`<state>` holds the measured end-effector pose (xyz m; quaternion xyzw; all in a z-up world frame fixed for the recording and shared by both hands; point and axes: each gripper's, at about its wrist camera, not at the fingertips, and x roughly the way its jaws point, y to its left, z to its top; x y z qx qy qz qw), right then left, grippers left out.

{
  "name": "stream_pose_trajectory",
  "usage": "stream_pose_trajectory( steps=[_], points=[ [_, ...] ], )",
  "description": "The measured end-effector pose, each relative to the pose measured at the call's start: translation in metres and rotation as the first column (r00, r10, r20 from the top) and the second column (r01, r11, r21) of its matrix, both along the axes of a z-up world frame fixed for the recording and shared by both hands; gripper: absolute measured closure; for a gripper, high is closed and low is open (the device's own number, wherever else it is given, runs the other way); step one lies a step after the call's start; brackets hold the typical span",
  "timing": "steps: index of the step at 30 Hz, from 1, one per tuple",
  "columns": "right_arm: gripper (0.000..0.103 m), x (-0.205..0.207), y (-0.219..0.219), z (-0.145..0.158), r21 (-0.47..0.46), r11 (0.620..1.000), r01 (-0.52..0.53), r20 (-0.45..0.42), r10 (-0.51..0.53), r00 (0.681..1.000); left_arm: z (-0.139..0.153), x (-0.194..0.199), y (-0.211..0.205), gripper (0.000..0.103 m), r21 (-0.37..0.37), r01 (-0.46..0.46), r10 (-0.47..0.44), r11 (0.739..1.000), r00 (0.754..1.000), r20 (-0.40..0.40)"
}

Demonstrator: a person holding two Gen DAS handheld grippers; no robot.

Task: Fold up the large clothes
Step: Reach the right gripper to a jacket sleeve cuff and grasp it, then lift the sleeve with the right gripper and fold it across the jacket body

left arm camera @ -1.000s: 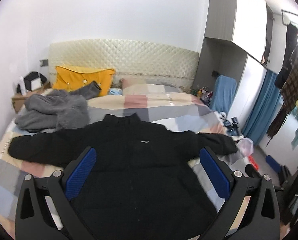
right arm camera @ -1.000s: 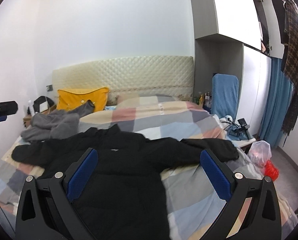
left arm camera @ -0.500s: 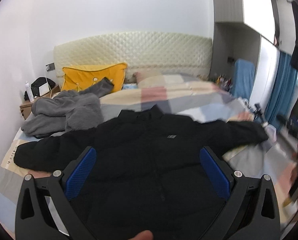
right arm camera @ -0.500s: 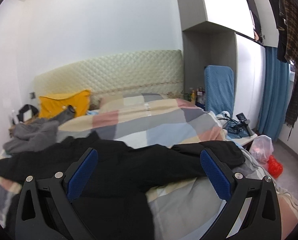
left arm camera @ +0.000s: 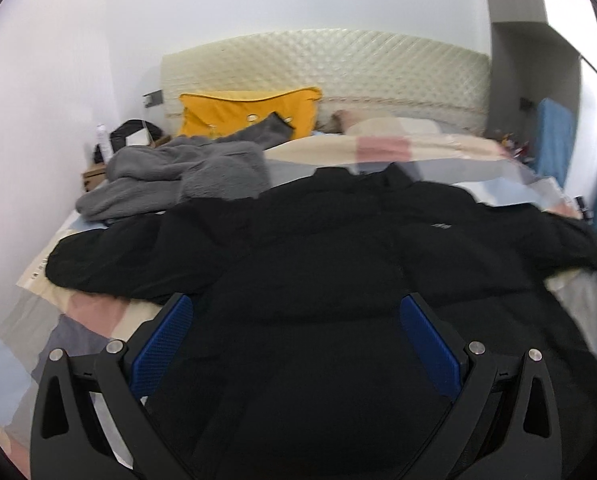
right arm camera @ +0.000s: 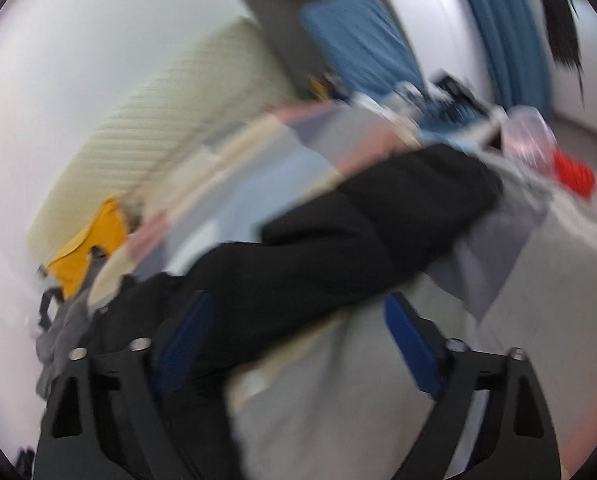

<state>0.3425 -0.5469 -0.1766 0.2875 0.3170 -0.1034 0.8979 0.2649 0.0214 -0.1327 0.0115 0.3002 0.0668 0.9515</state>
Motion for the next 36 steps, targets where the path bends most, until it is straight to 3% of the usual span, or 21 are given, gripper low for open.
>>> stream_pose_trajectory(
  steps=[1,5,8,11,13,16,19,22,28,31,36],
  points=[
    [0.021,0.006,-0.016,-0.016,0.025,0.999,0.025,-0.025,-0.025,0.999,-0.003,0.001,0.003,0.0,-0.006,-0.007,0.007,1.0,1.0,-0.003],
    [0.021,0.014,-0.069,-0.062,0.196,0.973,0.119,0.015,-0.125,0.992,-0.008,0.001,0.013,0.0,-0.038,-0.024,0.024,0.999,1.0,-0.013],
    [0.021,0.026,-0.104,-0.091,0.254,0.951,0.178,0.025,-0.191,0.981,-0.013,0.006,0.016,0.0,-0.066,-0.025,0.021,0.998,0.998,-0.06],
    [0.022,0.037,-0.135,-0.11,0.306,0.93,0.204,0.082,-0.239,0.967,-0.016,0.017,0.015,0.0,-0.034,-0.057,0.053,0.998,0.993,-0.109],
    [0.021,0.045,-0.137,-0.108,0.286,0.936,0.205,0.119,-0.247,0.962,-0.017,0.022,0.015,0.0,-0.037,-0.073,0.069,0.997,0.991,-0.114],
    [0.023,0.062,-0.127,-0.1,0.155,0.967,0.203,0.169,-0.228,0.959,-0.025,0.032,0.016,0.0,-0.069,-0.108,0.098,0.992,0.986,-0.137],
    [0.033,0.068,-0.127,-0.099,0.105,0.969,0.223,0.193,-0.24,0.951,-0.04,0.041,0.008,0.0,-0.014,-0.134,0.131,0.991,0.98,-0.149],
    [0.059,0.067,-0.134,-0.099,0.103,0.962,0.254,0.192,-0.269,0.944,-0.051,0.049,0.0,0.0,0.015,-0.112,0.113,0.994,0.979,-0.171],
    [0.092,0.07,-0.149,-0.093,0.122,0.957,0.265,0.18,-0.284,0.942,-0.053,0.048,0.001,0.0,-0.001,-0.084,0.083,0.996,0.981,-0.175],
    [0.096,0.063,-0.147,-0.07,0.062,0.961,0.271,0.184,-0.278,0.943,-0.049,0.046,0.005,0.0,-0.007,-0.094,0.091,0.996,0.981,-0.173],
    [0.097,0.045,-0.134,-0.022,0.011,0.964,0.266,0.209,-0.262,0.942,-0.049,0.042,0.003,0.0,0.092,-0.084,0.099,0.992,0.98,-0.171]
  ],
)
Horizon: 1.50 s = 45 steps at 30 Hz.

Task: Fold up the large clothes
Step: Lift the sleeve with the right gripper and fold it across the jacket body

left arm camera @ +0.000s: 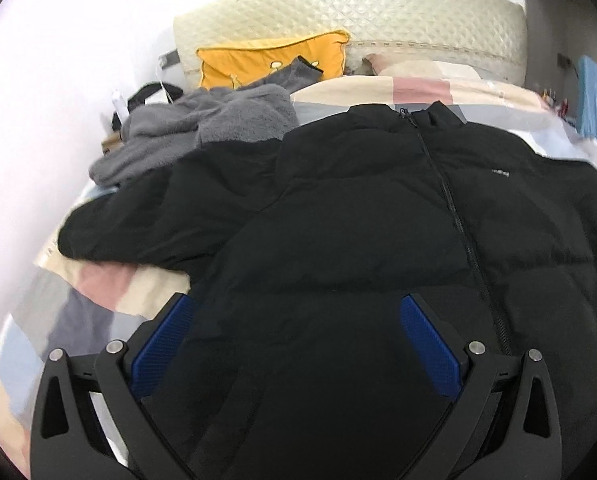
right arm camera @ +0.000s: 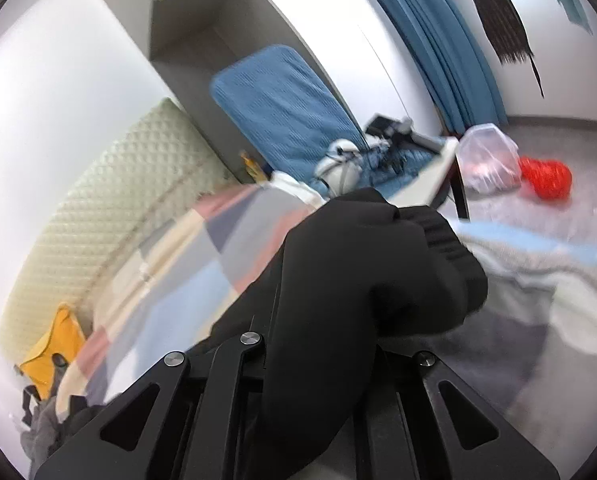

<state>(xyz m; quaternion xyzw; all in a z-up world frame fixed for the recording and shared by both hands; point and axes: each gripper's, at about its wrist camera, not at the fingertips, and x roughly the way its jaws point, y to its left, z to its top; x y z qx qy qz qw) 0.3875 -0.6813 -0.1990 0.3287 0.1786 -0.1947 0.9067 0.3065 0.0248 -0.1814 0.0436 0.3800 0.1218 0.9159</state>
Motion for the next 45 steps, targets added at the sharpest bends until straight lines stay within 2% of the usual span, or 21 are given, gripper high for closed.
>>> stream_pose_trajectory(
  steps=[3,4,9,13,17,19,22,24,26,29,32,34,36,38,40,45],
  points=[
    [0.097,-0.012,0.009,0.033,-0.042,0.999,-0.02,0.022,0.021,1.0,0.001,-0.006,0.001,0.0,0.02,0.016,-0.016,1.0,1.0,0.0],
    [0.097,-0.013,0.017,0.044,-0.087,0.996,-0.03,0.007,0.031,1.0,0.003,-0.007,0.003,0.0,0.013,0.018,-0.018,1.0,1.0,0.001],
    [0.097,-0.015,0.06,0.09,-0.269,0.96,-0.081,-0.054,0.069,0.996,0.019,-0.019,0.018,0.0,-0.08,-0.007,0.01,0.997,0.999,0.037],
    [0.097,-0.018,0.096,0.136,-0.323,0.941,-0.106,-0.025,0.103,0.994,0.034,-0.033,0.028,0.0,-0.108,0.002,0.007,0.994,0.996,0.084],
    [0.097,-0.02,0.151,0.19,-0.363,0.92,-0.15,0.032,0.173,0.984,0.043,-0.044,0.034,0.0,-0.117,0.012,0.002,0.993,0.994,0.114],
    [0.096,-0.025,0.185,0.209,-0.4,0.901,-0.17,0.054,0.208,0.977,0.046,-0.045,0.029,0.0,-0.109,0.058,-0.045,0.992,0.991,0.124],
    [0.096,-0.029,0.237,0.227,-0.402,0.889,-0.22,0.084,0.275,0.958,0.049,-0.047,0.023,0.0,-0.067,0.1,-0.09,0.993,0.987,0.133],
    [0.096,-0.03,0.274,0.237,-0.421,0.871,-0.255,0.092,0.321,0.943,0.049,-0.049,0.023,0.0,-0.077,0.125,-0.114,0.989,0.985,0.132],
    [0.096,-0.026,0.314,0.245,-0.462,0.837,-0.293,0.083,0.37,0.925,0.049,-0.049,0.026,0.0,-0.095,0.172,-0.158,0.981,0.978,0.133],
    [0.096,-0.019,0.365,0.249,-0.521,0.777,-0.354,0.04,0.437,0.899,0.045,-0.043,0.031,0.0,-0.085,0.232,-0.223,0.969,0.969,0.103],
    [0.095,-0.011,0.42,0.242,-0.551,0.724,-0.415,0.001,0.498,0.867,0.044,-0.043,0.043,0.0,-0.063,0.203,-0.195,0.977,0.975,0.106],
    [0.094,-0.007,0.454,0.231,-0.558,0.689,-0.462,-0.022,0.544,0.839,0.046,-0.042,0.058,0.0,-0.112,0.183,-0.17,0.977,0.979,0.113],
    [0.093,0.001,0.487,0.219,-0.557,0.655,-0.511,-0.037,0.594,0.803,0.049,-0.042,0.072,0.0,-0.204,0.206,-0.186,0.957,0.976,0.112],
    [0.093,0.008,0.519,0.201,-0.548,0.622,-0.559,-0.058,0.639,0.767,0.051,-0.045,0.082,0.0,-0.238,0.207,-0.182,0.949,0.976,0.122],
    [0.092,0.011,0.546,0.185,-0.538,0.601,-0.591,-0.076,0.664,0.744,0.053,-0.049,0.093,0.0,-0.255,0.2,-0.169,0.946,0.976,0.14],
    [0.092,0.025,0.619,0.129,-0.51,0.522,-0.683,-0.159,0.724,0.672,0.053,-0.046,0.127,0.0,-0.391,0.136,-0.085,0.91,0.986,0.145]
  ],
)
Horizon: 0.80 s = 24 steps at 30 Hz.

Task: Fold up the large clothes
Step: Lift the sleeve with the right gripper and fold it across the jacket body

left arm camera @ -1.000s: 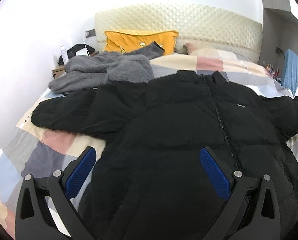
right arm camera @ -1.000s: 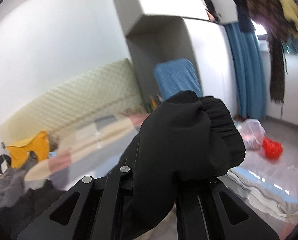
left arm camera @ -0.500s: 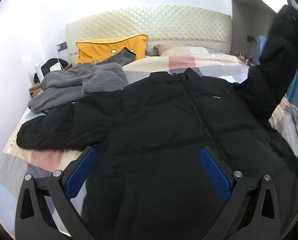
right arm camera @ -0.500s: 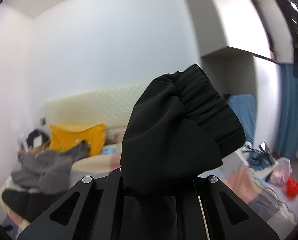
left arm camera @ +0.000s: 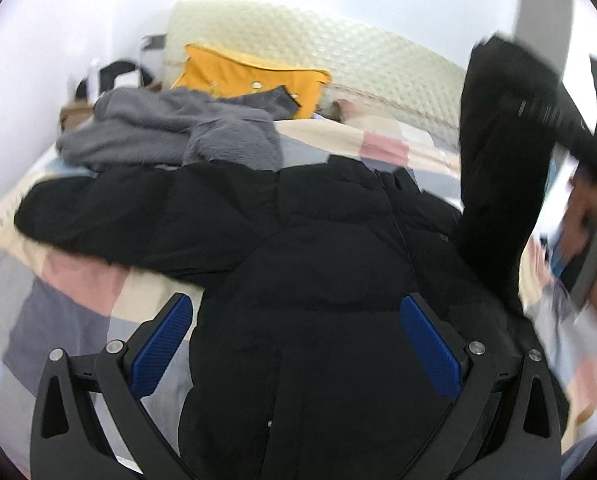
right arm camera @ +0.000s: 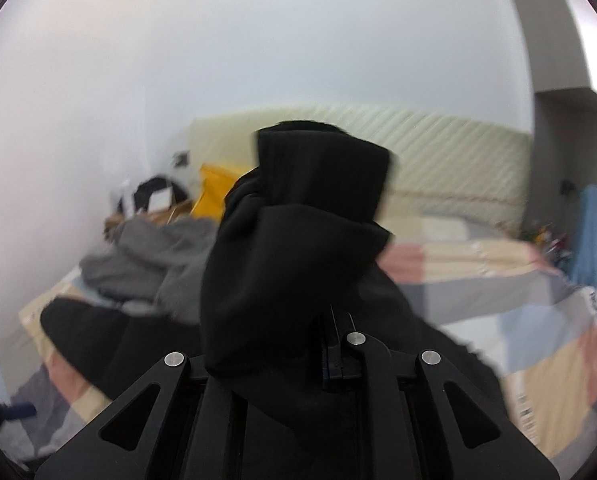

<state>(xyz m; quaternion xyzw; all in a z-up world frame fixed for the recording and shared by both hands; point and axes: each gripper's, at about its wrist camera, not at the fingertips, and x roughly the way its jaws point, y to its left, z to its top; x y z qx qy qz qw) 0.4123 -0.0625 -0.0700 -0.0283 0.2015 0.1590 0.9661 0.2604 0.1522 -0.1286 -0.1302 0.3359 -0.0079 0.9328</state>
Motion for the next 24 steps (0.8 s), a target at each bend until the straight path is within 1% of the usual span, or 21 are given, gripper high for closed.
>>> stream_pose_trajectory(
  steps=[2,3,4,5,7,9,10,11,13,14,15,17,19,20,21,24],
  points=[
    [0.091,0.006,0.022,-0.028,-0.018,0.999,-0.029,-0.05,0.028,0.998,-0.001,0.0,0.009,0.0,-0.023,-0.025,0.025,0.999,1.0,0.004],
    [0.09,0.006,0.036,-0.04,-0.037,0.998,-0.043,-0.072,0.04,0.997,-0.002,0.001,0.014,0.0,-0.022,-0.04,0.04,0.999,0.999,0.001],
    [0.09,0.008,0.047,-0.054,-0.066,0.996,-0.055,-0.094,0.048,0.994,-0.003,0.002,0.016,0.0,-0.02,-0.048,0.048,0.999,0.999,0.0],
    [0.09,0.01,0.061,-0.074,-0.114,0.991,-0.064,-0.128,0.049,0.991,-0.005,0.003,0.018,0.0,-0.022,-0.055,0.055,0.998,0.998,-0.001],
    [0.088,0.015,0.08,-0.103,-0.182,0.979,-0.086,-0.203,0.048,0.978,-0.01,0.005,0.023,0.0,-0.051,-0.062,0.061,0.997,0.998,-0.011],
    [0.088,0.018,0.092,-0.13,-0.223,0.969,-0.106,-0.26,0.046,0.965,-0.014,0.009,0.027,0.0,-0.099,-0.048,0.046,0.994,0.999,-0.021],
    [0.087,0.019,0.093,-0.138,-0.238,0.965,-0.11,-0.272,0.043,0.961,-0.017,0.012,0.027,0.0,-0.111,-0.038,0.035,0.993,0.999,-0.028],
    [0.086,0.022,0.095,-0.15,-0.256,0.959,-0.125,-0.29,0.048,0.956,-0.018,0.014,0.026,0.0,-0.104,-0.038,0.035,0.994,0.999,-0.032],
    [0.083,0.029,0.088,-0.16,-0.236,0.963,-0.133,-0.333,0.049,0.942,-0.021,0.016,0.021,0.0,-0.065,-0.048,0.046,0.997,0.998,-0.04],
    [0.082,0.034,0.083,-0.162,-0.206,0.97,-0.13,-0.366,0.047,0.93,-0.022,0.018,0.019,0.0,-0.048,-0.047,0.045,0.998,0.998,-0.046],
    [0.079,0.038,0.08,-0.161,-0.179,0.974,-0.135,-0.381,0.058,0.923,-0.023,0.019,0.016,0.0,-0.037,-0.04,0.038,0.999,0.998,-0.052],
    [0.068,0.041,0.081,-0.157,-0.143,0.976,-0.162,-0.408,0.091,0.908,-0.025,0.02,0.015,0.0,-0.03,-0.033,0.031,0.999,0.998,-0.058],
    [0.045,0.035,0.08,-0.151,-0.132,0.968,-0.211,-0.419,0.139,0.897,-0.024,0.019,0.015,0.0,-0.032,-0.03,0.028,0.999,0.998,-0.056],
    [0.036,0.03,0.077,-0.145,-0.139,0.964,-0.227,-0.412,0.152,0.898,-0.024,0.019,0.017,0.0,-0.034,-0.03,0.029,0.999,0.998,-0.054],
    [0.025,0.023,0.076,-0.141,-0.138,0.961,-0.24,-0.406,0.166,0.899,-0.024,0.018,0.016,0.0,-0.036,-0.03,0.028,0.999,0.998,-0.052],
    [0.024,0.005,0.062,-0.13,-0.118,0.957,-0.265,-0.395,0.199,0.897,-0.025,0.018,0.014,0.0,-0.051,-0.014,0.011,0.999,0.999,-0.053]
  ],
)
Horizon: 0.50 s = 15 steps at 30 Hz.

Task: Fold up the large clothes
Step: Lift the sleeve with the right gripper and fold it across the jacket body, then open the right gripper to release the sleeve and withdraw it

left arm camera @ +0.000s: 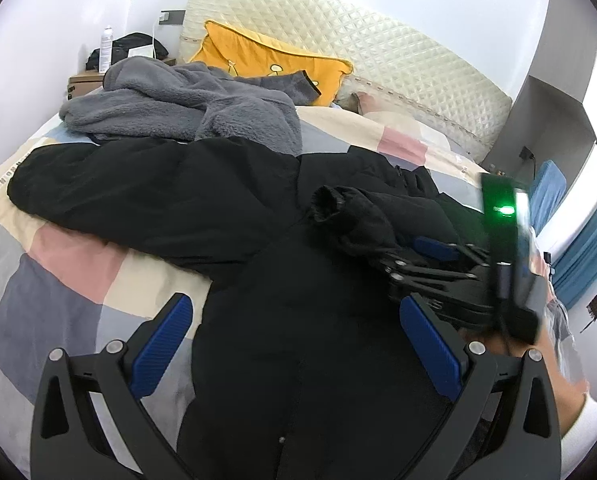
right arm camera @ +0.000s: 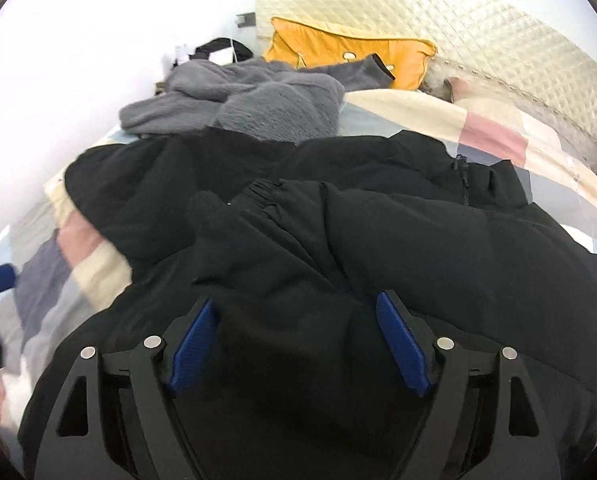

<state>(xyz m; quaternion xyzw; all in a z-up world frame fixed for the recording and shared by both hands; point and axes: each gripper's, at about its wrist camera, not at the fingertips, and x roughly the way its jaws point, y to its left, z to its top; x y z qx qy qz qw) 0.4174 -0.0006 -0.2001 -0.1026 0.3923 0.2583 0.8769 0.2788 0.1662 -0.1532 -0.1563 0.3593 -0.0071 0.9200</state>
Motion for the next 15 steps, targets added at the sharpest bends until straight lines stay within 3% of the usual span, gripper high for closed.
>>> stream_pose_trajectory(
  steps=[3,8,15],
  points=[
    [0.024,-0.011,-0.033,0.015,0.033,0.999,0.02,0.037,-0.021,0.999,-0.003,-0.001,-0.008,0.0,-0.038,0.035,-0.035,0.999,0.999,-0.001],
    [0.023,-0.025,-0.103,0.029,0.057,0.987,0.15,0.131,-0.156,0.979,-0.005,-0.003,-0.036,0.0,0.016,0.057,-0.057,0.998,0.998,0.015],
    [0.021,-0.045,-0.207,0.019,0.116,0.933,0.341,0.194,-0.358,0.913,-0.006,-0.001,-0.063,0.0,0.049,0.061,-0.063,0.997,0.997,0.042]
  ],
)
